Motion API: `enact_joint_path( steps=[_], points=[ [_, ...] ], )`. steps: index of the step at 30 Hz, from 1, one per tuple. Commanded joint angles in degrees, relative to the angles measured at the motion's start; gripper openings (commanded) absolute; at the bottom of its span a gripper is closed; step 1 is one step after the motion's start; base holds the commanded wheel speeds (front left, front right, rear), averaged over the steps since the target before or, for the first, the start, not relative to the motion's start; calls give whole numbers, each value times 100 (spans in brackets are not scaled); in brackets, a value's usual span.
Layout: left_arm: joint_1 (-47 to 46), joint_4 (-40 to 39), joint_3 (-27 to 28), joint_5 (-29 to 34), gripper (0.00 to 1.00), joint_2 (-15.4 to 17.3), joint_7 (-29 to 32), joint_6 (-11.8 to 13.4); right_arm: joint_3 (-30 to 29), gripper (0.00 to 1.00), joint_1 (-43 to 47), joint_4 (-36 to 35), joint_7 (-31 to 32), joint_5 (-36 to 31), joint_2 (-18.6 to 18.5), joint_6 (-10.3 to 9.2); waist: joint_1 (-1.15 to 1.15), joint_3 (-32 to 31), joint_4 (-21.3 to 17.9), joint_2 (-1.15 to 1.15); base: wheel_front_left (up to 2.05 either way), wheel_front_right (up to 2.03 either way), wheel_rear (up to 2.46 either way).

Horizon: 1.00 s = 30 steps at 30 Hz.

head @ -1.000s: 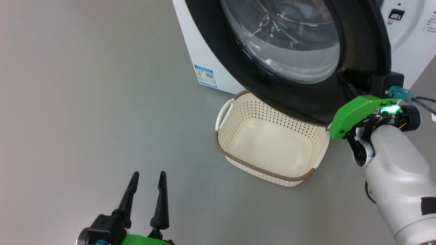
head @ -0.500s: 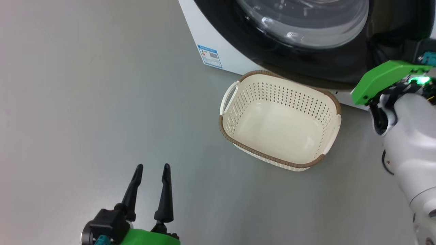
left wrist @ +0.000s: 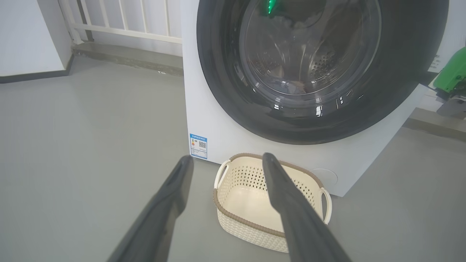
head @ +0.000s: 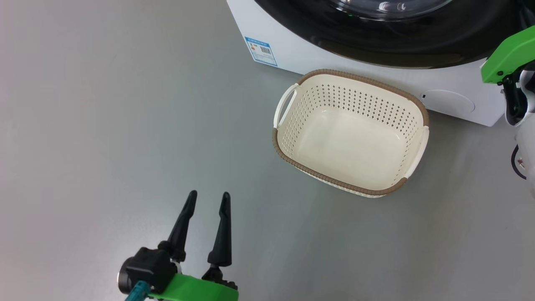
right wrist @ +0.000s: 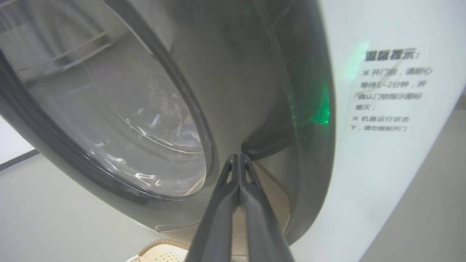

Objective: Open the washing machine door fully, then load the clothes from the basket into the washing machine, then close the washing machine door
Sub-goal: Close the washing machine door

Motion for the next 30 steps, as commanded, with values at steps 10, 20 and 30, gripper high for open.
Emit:
enact_joint_path(
  steps=[10, 20, 30],
  points=[
    [-212, -94, 41, -54, 100, 50, -78, 122, 134, 0, -181, -64, -114, -140, 128, -9, 0, -15, -4, 0, -1, -1, -1],
    [-292, 63, 8, 14, 100, 50, -78, 85, 519, 0, 354, -468, -117, -5, 229, -9, 0, -242, -39, 0, 0, 0, 0],
    [-350, 582, 69, 280, 100, 50, -78, -204, 859, 0, 1714, -1661, -118, 418, 157, -9, 0, -891, -172, 0, 0, 0, 0]
  ],
)
